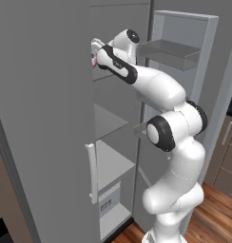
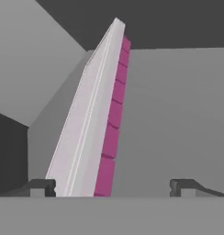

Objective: The ice cube tray has been filled with water. Take the tray and place it in the freezer to make ice. Close the freezer door after placing the tray.

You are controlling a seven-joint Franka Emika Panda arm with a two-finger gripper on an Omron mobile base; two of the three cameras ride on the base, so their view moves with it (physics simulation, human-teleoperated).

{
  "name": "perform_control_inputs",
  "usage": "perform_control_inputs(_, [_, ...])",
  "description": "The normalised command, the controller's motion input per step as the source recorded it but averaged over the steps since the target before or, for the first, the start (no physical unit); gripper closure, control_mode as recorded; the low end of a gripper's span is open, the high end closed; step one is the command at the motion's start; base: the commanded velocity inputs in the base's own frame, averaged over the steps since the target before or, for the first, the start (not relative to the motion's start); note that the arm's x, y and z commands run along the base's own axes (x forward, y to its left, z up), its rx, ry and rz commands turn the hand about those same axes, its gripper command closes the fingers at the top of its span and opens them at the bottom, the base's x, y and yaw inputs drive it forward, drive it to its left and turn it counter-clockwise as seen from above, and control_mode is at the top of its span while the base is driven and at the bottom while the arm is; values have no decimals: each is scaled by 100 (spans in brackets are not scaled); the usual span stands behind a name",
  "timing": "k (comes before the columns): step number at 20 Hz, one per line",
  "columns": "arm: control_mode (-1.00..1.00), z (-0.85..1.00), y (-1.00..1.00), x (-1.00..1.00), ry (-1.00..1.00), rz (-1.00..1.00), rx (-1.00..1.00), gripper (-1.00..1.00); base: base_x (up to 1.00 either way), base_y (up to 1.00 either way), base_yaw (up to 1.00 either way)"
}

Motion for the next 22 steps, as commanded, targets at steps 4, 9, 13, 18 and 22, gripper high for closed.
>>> perform_control_inputs(4, [-100,-28,25,19,0,0,1,-100,0,0,0])
perform_control_inputs(9, [-100,-24,46,6,0,0,0,-100,0,0,0])
perform_control_inputs(13, [-100,-32,84,1,1,0,4,-100,0,0,0])
perform_control_inputs(18, [-100,-26,50,24,1,0,20,-100,0,0,0])
perform_control_inputs(22, [-100,11,-17,-34,0,-3,16,-100,0,0,0])
